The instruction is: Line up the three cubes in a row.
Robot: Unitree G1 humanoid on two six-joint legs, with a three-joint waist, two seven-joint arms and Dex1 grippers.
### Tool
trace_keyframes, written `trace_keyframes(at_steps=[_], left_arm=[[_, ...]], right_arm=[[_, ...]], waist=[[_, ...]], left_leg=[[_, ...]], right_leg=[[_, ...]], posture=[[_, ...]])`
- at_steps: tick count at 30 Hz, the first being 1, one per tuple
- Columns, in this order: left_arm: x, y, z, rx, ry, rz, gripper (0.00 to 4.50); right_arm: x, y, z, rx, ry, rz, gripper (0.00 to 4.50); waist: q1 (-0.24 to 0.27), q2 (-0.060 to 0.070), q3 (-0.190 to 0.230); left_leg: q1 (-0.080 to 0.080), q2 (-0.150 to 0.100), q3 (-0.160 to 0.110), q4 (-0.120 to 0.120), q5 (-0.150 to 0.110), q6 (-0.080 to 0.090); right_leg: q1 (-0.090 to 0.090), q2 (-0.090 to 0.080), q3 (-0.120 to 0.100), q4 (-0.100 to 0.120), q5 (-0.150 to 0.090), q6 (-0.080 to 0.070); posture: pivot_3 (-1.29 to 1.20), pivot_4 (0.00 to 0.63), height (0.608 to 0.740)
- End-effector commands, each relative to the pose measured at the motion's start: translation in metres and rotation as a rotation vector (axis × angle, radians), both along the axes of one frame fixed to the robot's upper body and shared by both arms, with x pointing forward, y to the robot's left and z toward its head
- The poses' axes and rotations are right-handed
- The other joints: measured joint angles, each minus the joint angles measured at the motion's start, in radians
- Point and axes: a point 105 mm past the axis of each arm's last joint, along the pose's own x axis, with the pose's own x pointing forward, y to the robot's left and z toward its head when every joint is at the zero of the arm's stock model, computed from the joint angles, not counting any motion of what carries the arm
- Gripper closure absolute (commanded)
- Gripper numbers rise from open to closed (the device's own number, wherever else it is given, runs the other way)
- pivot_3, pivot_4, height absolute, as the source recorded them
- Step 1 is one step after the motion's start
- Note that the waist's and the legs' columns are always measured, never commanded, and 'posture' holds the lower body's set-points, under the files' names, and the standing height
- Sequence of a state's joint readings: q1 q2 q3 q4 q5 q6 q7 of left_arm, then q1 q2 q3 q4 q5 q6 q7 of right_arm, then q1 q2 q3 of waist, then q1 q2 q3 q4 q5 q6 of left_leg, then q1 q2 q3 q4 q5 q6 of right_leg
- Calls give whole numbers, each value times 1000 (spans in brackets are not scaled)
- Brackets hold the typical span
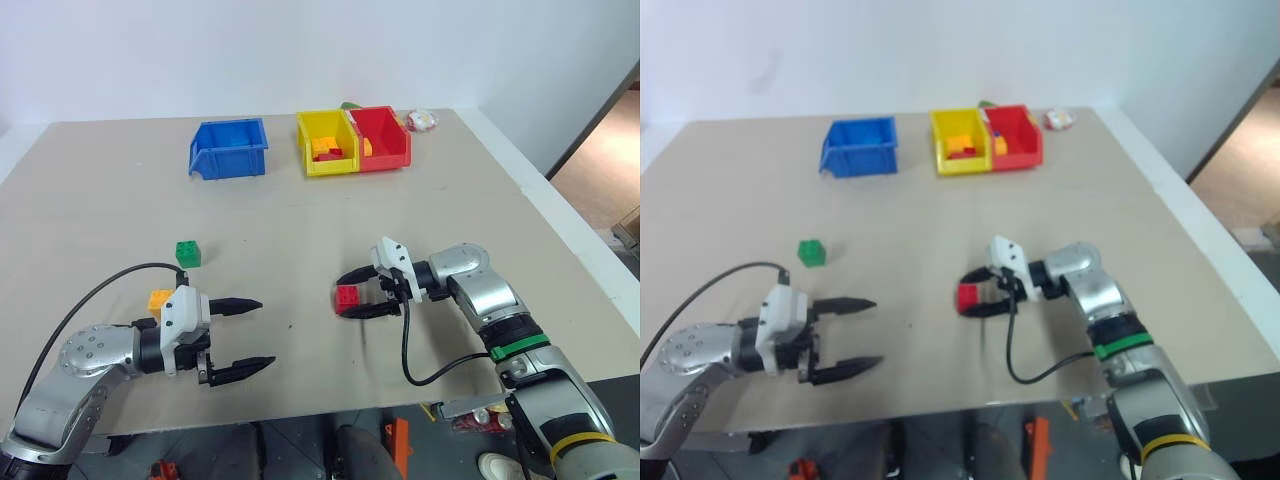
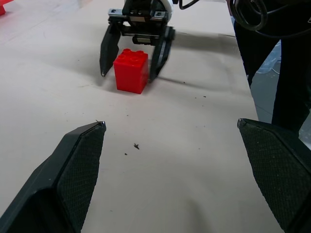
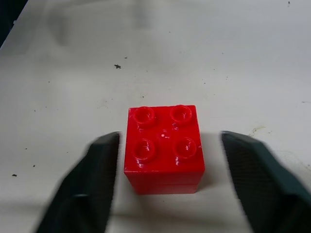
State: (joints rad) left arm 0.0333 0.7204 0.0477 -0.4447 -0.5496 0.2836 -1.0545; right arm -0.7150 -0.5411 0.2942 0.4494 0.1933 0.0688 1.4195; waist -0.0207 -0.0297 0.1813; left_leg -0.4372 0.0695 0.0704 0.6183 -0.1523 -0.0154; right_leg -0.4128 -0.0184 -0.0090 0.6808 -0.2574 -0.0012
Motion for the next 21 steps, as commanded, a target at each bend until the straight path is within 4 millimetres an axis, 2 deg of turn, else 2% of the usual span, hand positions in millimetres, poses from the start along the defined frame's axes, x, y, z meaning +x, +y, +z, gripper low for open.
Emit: trace_keyframes(at_steps=[1, 5, 9, 12, 17, 21], left_arm=[[2, 4, 13, -7, -49, 30, 0], [15, 21, 26, -84, -51, 183, 0], [35, 52, 41, -152, -80, 438, 0], [54, 82, 52, -192, -120, 681, 0], [71, 105, 42, -136, -67, 946, 0], [88, 97, 42, -189, -20, 1063, 0]], right_arm=[[0, 2, 28, 70, -86, 17, 63], [-5, 3, 53, 123, -124, 19, 63], [-13, 3, 81, 193, -152, 0, 63], [-23, 6, 97, 244, -157, -8, 63], [-30, 10, 99, 265, -138, -10, 63], [-33, 16, 93, 253, -145, 11, 63]], waist=[[0, 0, 0], [0, 0, 0], [0, 0, 0], [1, 0, 0], [0, -1, 0], [2, -2, 0]], left_leg=[[0, 0, 0, 0, 0, 0], [-2, 1, 0, -1, 0, 0], [-1, 4, -1, -1, 0, 0], [-1, 4, -1, -1, 0, 0], [-1, 4, 0, -1, 0, 0], [-2, 3, 2, 0, 0, 0]], right_leg=[[0, 0, 0, 0, 0, 0], [-2, 0, 0, 0, 0, 1], [-2, 0, 0, 0, 0, 0], [-2, 0, 0, 0, 0, 0], [-2, 0, 0, 0, 0, 0], [-2, 2, 0, 0, 1, 2]], posture=[[0, 150, 740], [0, 150, 740], [0, 150, 740], [0, 150, 740], [0, 150, 740], [0, 150, 740]])
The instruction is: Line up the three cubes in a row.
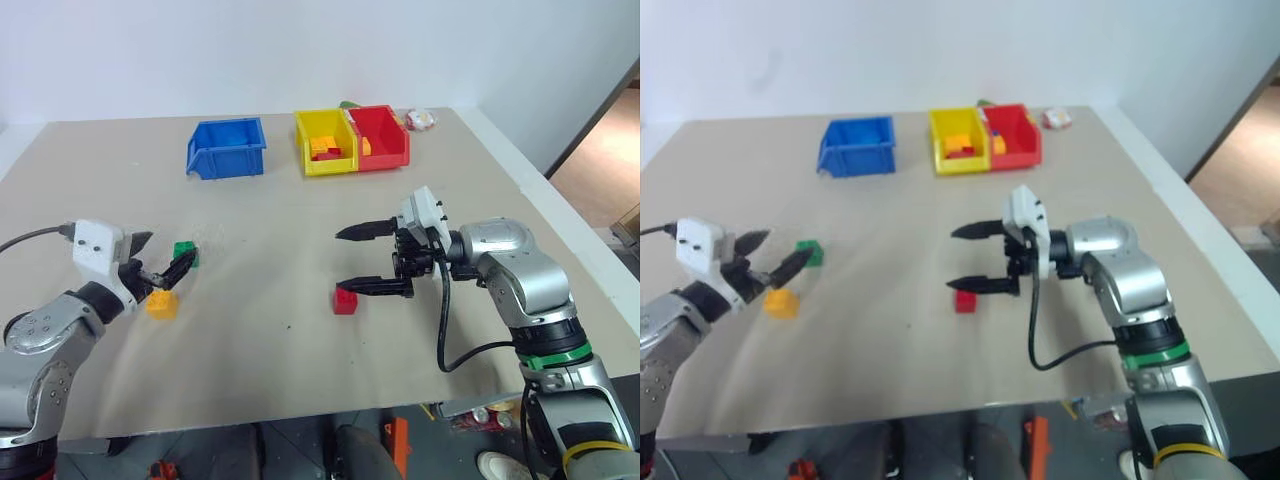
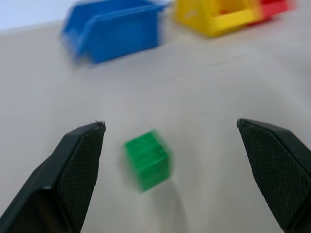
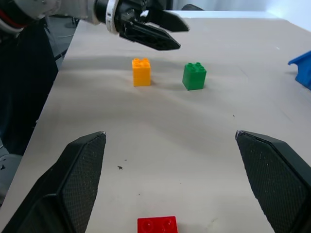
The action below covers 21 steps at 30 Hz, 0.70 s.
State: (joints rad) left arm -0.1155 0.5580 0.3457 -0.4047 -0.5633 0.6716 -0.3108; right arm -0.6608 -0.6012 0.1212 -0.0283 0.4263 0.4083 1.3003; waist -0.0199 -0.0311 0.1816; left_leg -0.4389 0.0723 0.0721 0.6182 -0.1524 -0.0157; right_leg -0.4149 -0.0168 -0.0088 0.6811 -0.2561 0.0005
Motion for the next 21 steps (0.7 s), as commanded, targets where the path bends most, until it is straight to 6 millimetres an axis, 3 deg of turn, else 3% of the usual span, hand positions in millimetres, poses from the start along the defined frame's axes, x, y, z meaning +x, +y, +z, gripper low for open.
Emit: trace_keyframes(at_steps=[1, 9, 21], left_arm=[[12, -5, 10, -10, -16, 102, 0], [26, -13, 0, -102, 83, 203, 0], [40, -20, -7, -95, 168, 270, 0]], right_arm=[[-6, 6, 8, 11, -60, 29, 63], [-2, 10, 9, 8, -83, 31, 63], [2, 10, 11, -6, -99, 29, 63]], waist=[[2, -1, 0], [-1, -2, 0], [-1, -2, 0]], left_leg=[[-1, -2, 0, 0, 0, 0], [0, -4, 1, 1, 0, 0], [0, -4, 2, 1, 0, 0]], right_leg=[[0, 0, 0, 0, 0, 1], [0, -1, 2, 0, 1, 3], [1, -1, 1, 0, 2, 3]], posture=[[0, 150, 740], [0, 150, 740], [0, 150, 740]])
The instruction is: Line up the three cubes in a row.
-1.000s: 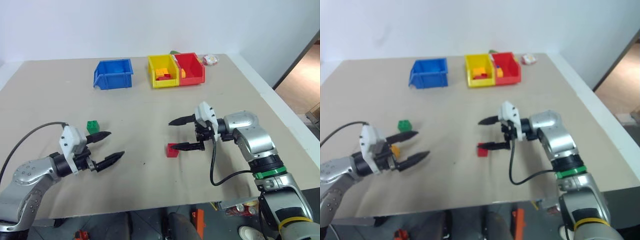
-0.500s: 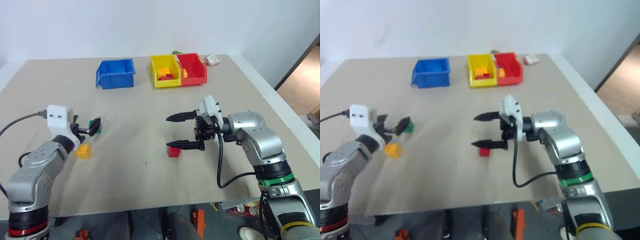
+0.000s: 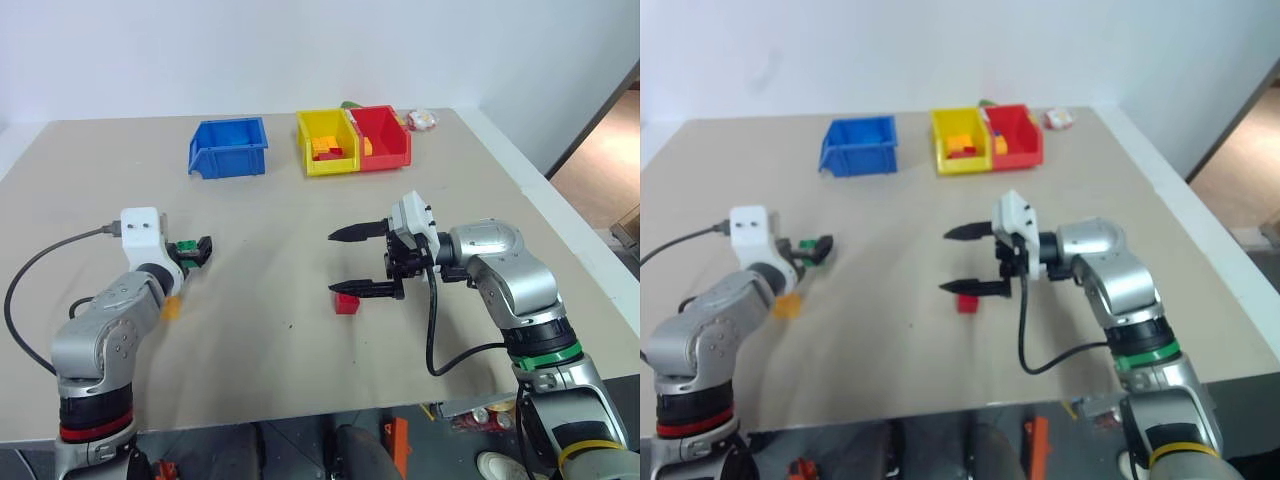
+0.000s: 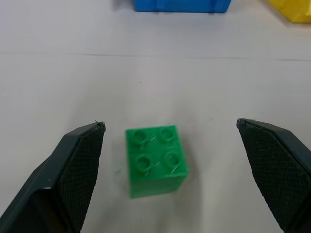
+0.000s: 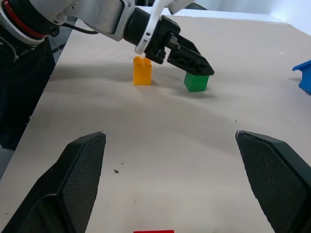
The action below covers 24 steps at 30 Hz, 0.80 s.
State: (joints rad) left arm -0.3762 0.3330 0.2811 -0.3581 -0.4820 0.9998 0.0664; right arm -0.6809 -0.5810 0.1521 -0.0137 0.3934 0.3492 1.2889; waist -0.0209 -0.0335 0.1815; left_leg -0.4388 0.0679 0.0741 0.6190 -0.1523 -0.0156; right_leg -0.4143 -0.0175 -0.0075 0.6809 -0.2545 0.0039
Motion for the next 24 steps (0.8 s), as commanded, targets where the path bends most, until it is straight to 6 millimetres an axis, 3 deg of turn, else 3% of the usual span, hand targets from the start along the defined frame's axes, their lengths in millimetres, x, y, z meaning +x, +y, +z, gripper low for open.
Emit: trace_keyframes(at_steps=[1, 10, 13, 20, 24], left_arm=[[3, 2, 7, 18, -10, 10, 0], [13, 0, -2, -11, 58, 16, 0], [19, 1, -5, -36, 78, 39, 796], [23, 2, -10, -52, 124, 59, 3152], [23, 1, -8, -48, 130, 41, 3154]], right_arm=[[0, 0, 11, 11, -40, 12, 63], [-2, 0, 12, 19, -46, 17, 63], [-1, 0, 11, 17, -55, 10, 0], [0, -3, 10, 12, -61, 1, 0], [0, -5, 10, 11, -62, -5, 0]], waist=[[0, 0, 0], [0, 0, 0], [1, 0, 0], [0, 0, 0], [0, 0, 0]], left_leg=[[0, 0, 0, 0, 0, 0], [0, 0, 1, 0, 0, 0], [0, 0, 1, 0, 0, 0], [0, 0, 1, 0, 0, 0], [0, -1, 1, 0, 0, 0]], right_leg=[[0, 0, 0, 0, 0, 0], [0, 0, 0, 0, 0, 0], [0, 0, -1, 0, 0, 0], [0, 0, 0, 0, 0, 1], [0, -1, 0, 0, 0, 1]], posture=[[0, 150, 740], [0, 150, 740], [0, 150, 740], [0, 150, 740], [0, 150, 740]])
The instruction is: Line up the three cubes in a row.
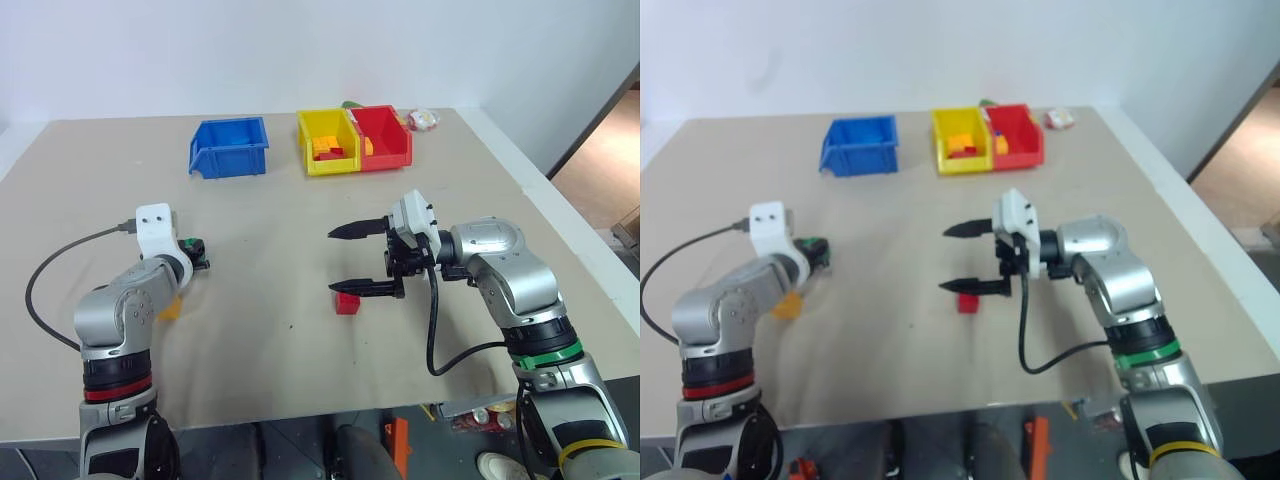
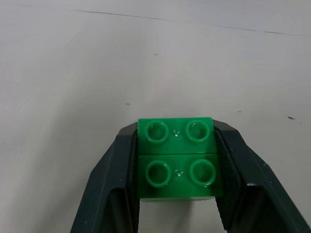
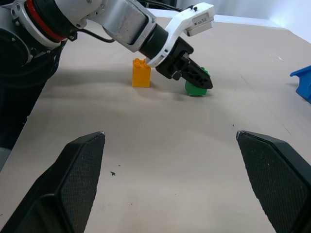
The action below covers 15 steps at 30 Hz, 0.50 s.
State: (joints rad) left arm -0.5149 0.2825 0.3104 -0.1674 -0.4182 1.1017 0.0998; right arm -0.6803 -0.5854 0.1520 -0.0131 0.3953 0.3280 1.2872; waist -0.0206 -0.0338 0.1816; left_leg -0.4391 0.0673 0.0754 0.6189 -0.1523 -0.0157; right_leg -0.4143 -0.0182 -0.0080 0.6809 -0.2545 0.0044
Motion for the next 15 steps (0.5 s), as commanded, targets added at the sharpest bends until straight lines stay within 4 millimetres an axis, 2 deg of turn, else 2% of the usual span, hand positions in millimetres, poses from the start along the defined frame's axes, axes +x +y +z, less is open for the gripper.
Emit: trace_keyframes(at_steps=[1, 4, 7, 12, 15], left_arm=[[1, -3, 13, 1, -30, -27, 3154], [1, -10, 24, 42, -53, -101, 3154], [-1, -26, 40, 85, -92, -228, 3154], [-21, -69, 64, 229, -141, -587, 3154], [-30, -81, 70, 271, -152, -723, 3154]], right_arm=[[0, -4, 9, 10, -43, -8, 0], [0, -5, 11, 12, -54, -10, 0], [0, -5, 14, 14, -59, -9, 0], [-1, -7, 14, 10, -55, -9, 0], [-1, -8, 14, 3, -55, -10, 0]], waist=[[0, 0, 0], [0, 0, 0], [0, 0, 0], [0, -1, 1], [0, -1, 1]], left_leg=[[0, 0, 0, 0, 0, 0], [0, 0, 0, 0, 0, 0], [0, 0, 0, 0, 0, 0], [-1, 0, 0, -1, 0, 0], [0, 0, 0, -1, 0, 0]], right_leg=[[0, 0, 0, 0, 0, 0], [0, 0, 0, 0, 0, 0], [0, 0, 0, 0, 0, 0], [-1, 0, 0, 0, 0, 0], [-1, -1, 2, 0, 0, 0]], posture=[[0, 150, 740], [0, 150, 740], [0, 150, 740], [0, 150, 740], [0, 150, 740]])
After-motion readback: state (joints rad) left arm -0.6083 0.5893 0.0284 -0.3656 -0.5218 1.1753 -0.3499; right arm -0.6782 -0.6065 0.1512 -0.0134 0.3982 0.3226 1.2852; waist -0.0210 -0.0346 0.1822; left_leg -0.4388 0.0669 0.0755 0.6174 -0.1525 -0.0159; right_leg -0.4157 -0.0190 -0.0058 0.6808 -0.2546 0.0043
